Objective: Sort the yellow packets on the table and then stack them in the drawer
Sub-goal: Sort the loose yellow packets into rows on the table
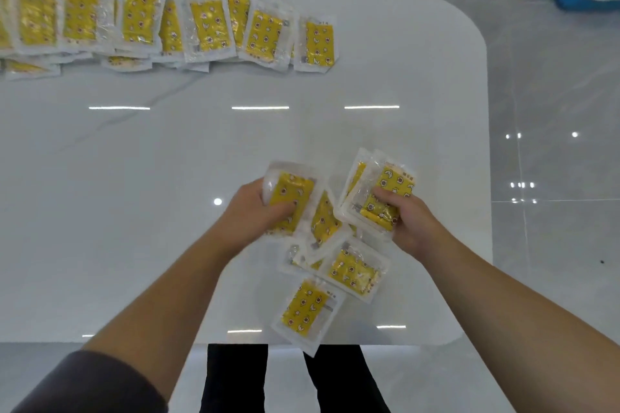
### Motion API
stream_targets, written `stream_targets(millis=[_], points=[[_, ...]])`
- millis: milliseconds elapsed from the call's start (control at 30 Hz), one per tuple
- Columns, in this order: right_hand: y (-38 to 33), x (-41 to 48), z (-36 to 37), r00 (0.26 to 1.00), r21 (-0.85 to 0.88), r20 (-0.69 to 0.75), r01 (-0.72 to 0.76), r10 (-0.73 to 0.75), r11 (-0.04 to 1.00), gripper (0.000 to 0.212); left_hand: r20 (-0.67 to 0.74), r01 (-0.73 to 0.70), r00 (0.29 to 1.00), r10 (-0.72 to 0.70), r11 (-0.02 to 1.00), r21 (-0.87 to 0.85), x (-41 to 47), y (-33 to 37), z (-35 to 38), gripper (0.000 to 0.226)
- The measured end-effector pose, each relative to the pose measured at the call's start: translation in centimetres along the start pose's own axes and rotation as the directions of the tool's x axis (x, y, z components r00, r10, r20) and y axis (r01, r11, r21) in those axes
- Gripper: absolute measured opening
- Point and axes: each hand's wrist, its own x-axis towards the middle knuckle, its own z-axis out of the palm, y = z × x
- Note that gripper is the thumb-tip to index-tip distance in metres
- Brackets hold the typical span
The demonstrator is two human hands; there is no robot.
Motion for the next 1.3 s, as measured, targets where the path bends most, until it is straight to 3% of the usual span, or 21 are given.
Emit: stream_targets(millis=[100,233,433,700,900,1000,1300], points=[[-0.4,-0.4,3.3,0.982,0.027,0.173,-0.084,0.078,0.996,0.033,0.004,0.078,0.997,-0.079,0.976,-0.205,0.9,2.1,-3.8,0.017],[-1.0,0.0,9.6,0.943,-0.082,0.306,-0.111,0.131,0.99,0.039,0.095,0.175,0.984,-0.151,0.923,-0.342,2.4,3.2,-9.2,0.021],[-0.3,2.9,22.3,0.985,-0.053,0.17,0.005,0.004,0.999,0.03,0.045,0.146,0.988,-0.144,0.83,-0.539,5.7,3.3,-18.6,0.023],[3.7,7.2,43.0,0.991,-0.047,0.127,0.054,-0.048,0.997,0.022,-0.187,0.021,0.978,-0.092,0.936,-0.35,9.6,3.8,-37.5,0.015],[3.1,11.0,53.0,0.972,-0.293,-0.079,0.192,-0.224,0.937,0.017,-0.399,0.009,0.909,-0.121,0.963,-0.271,13.1,2.4,-49.7,0.022],[1.9,12.1,56.4,0.948,-0.393,-0.097,0.243,-0.303,0.887,0.02,-0.446,-0.004,0.891,-0.082,0.982,-0.19,15.4,2.7,-52.1,0.014],[0.3,14.6,59.8,0.831,-0.644,-0.135,0.34,-0.539,0.685,0.024,-0.568,0.019,0.808,0.156,0.957,0.289,19.2,4.7,-52.1,0.041]])
